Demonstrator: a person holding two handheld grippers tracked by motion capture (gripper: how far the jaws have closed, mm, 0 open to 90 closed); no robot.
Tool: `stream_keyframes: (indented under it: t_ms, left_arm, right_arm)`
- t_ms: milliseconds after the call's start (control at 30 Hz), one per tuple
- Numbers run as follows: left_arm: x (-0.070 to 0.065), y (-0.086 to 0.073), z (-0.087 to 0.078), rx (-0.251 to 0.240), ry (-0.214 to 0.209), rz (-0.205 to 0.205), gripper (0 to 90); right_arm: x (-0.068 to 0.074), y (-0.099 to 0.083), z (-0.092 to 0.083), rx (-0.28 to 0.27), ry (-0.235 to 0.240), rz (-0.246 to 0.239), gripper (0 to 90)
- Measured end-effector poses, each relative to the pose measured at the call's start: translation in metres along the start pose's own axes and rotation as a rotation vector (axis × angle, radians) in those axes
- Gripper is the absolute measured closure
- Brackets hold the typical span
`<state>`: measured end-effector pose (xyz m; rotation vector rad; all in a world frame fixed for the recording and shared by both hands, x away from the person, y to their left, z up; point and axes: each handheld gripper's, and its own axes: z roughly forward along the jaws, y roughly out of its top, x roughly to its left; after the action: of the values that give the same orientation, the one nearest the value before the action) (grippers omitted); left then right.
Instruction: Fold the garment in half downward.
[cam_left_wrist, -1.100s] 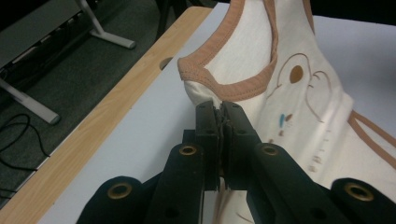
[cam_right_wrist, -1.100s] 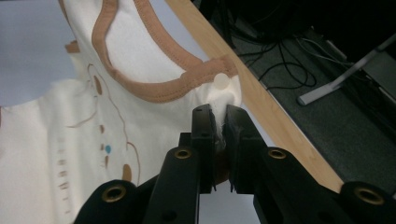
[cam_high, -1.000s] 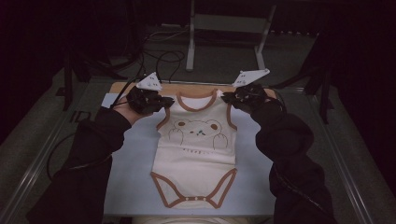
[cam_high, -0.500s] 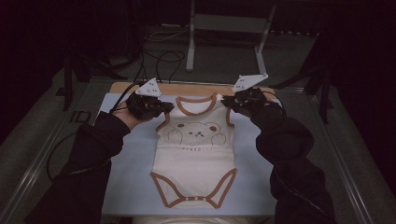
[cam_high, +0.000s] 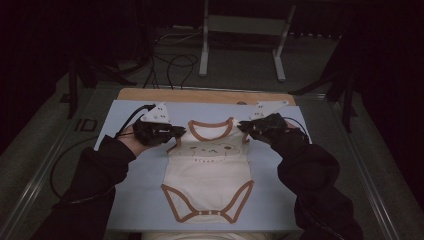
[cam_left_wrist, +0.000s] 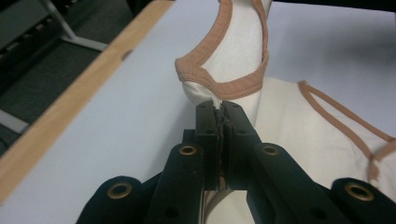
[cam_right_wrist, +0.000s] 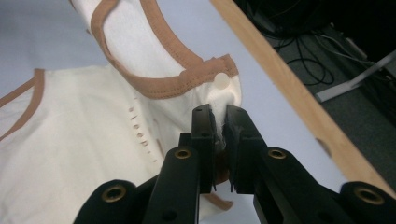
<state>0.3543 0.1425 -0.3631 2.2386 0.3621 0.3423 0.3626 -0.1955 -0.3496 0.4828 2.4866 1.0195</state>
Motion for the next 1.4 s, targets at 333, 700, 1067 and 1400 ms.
stream_keyframes:
  t_ms: [333, 700, 1067, 1400]
  left_arm:
    - [-0.014, -0.015, 0.012, 0.044, -0.041, 0.016, 86.8]
    - [-0.027, -0.026, 0.017, 0.048, -0.074, 0.022, 86.8]
    - [-0.04, -0.036, 0.019, 0.059, -0.105, 0.03, 86.8]
    - [-0.052, -0.044, 0.02, 0.062, -0.124, 0.041, 86.8]
  right_arm:
    - [0.022, -0.025, 0.003, 0.006, 0.045, 0.022, 82.7]
    - [0.035, -0.04, 0.005, 0.006, 0.074, 0.038, 82.7]
    - [0.048, -0.054, 0.009, 0.003, 0.112, 0.061, 82.6]
    - [0.061, -0.065, 0.008, -0.003, 0.147, 0.071, 82.6]
